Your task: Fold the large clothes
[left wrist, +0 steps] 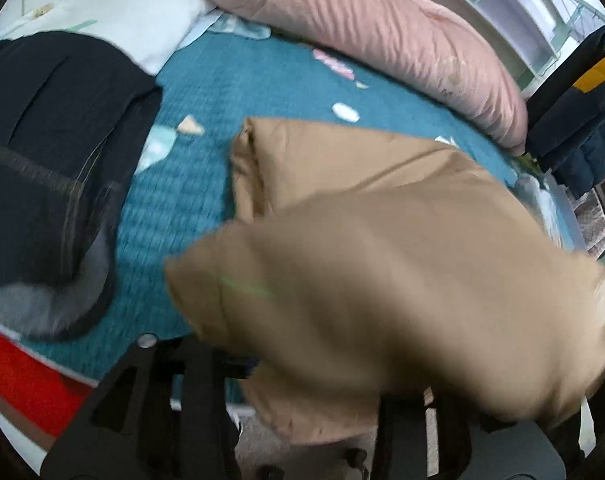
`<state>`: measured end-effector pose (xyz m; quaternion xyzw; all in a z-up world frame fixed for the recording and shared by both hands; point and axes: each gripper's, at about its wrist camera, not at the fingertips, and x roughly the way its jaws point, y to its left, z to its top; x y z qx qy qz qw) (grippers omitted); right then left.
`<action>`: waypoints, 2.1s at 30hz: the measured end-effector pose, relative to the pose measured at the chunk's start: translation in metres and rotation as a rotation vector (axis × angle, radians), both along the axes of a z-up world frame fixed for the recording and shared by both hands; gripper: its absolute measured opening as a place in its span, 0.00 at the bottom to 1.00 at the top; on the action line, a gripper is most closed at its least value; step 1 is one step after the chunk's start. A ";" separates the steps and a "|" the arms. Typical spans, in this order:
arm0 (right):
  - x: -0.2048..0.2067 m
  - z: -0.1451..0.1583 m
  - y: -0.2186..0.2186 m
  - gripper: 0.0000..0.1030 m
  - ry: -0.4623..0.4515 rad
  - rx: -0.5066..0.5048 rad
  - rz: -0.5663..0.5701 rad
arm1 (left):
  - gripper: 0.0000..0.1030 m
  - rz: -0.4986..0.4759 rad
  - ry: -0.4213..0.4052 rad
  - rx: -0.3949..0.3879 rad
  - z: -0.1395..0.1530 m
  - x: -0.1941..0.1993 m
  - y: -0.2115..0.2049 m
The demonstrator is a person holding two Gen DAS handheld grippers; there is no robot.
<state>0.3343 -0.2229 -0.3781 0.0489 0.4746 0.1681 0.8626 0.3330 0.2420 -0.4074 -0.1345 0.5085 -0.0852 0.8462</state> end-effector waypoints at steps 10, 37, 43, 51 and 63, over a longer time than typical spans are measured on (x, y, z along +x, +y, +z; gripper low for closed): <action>-0.049 -0.007 -0.014 0.53 0.128 -0.150 -0.068 | 0.79 0.181 0.135 0.162 -0.004 -0.047 0.043; 0.023 -0.054 0.045 0.00 0.331 -0.112 -0.160 | 0.87 0.046 0.099 0.146 -0.032 -0.006 -0.074; 0.069 0.002 0.130 0.01 0.195 0.060 -0.058 | 0.88 0.060 0.103 0.083 -0.034 0.004 -0.063; 0.145 -0.081 0.203 0.00 0.343 -0.029 -0.101 | 0.88 0.043 0.083 0.063 -0.033 0.003 -0.056; 0.068 -0.047 0.204 0.00 0.331 0.008 -0.093 | 0.89 0.059 0.065 0.002 -0.031 0.006 -0.050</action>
